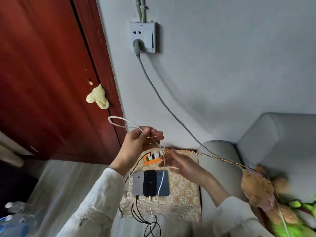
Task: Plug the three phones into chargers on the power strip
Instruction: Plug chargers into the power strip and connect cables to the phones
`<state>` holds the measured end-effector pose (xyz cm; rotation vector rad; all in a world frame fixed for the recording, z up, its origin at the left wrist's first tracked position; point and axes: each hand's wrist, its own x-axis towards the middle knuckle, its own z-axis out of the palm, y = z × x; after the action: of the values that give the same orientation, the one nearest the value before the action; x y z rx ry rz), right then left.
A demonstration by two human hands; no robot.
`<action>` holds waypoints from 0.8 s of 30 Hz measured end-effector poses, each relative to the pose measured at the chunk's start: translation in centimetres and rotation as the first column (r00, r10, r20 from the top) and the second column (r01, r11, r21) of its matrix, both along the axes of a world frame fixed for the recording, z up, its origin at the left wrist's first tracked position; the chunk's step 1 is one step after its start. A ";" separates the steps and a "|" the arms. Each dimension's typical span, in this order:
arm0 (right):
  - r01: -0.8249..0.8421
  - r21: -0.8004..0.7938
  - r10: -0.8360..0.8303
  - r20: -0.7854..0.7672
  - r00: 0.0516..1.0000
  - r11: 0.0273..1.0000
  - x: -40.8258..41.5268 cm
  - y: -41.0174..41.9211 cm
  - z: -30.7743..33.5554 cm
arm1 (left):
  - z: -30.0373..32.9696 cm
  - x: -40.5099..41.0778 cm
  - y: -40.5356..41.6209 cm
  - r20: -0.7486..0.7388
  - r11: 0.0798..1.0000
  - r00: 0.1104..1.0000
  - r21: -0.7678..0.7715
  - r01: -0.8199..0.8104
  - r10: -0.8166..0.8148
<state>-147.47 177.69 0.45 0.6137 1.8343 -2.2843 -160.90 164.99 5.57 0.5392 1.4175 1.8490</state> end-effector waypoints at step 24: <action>0.050 0.686 0.032 -0.107 0.994 0.726 -1.0 2.3 4.8 | -2.3 0.7 -1.2 -0.529 0.907 0.788 -0.412 0.085 -0.314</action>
<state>-148.51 179.95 5.26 0.5753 2.7545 -1.5881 -160.15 163.84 3.24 1.0863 1.9652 1.2294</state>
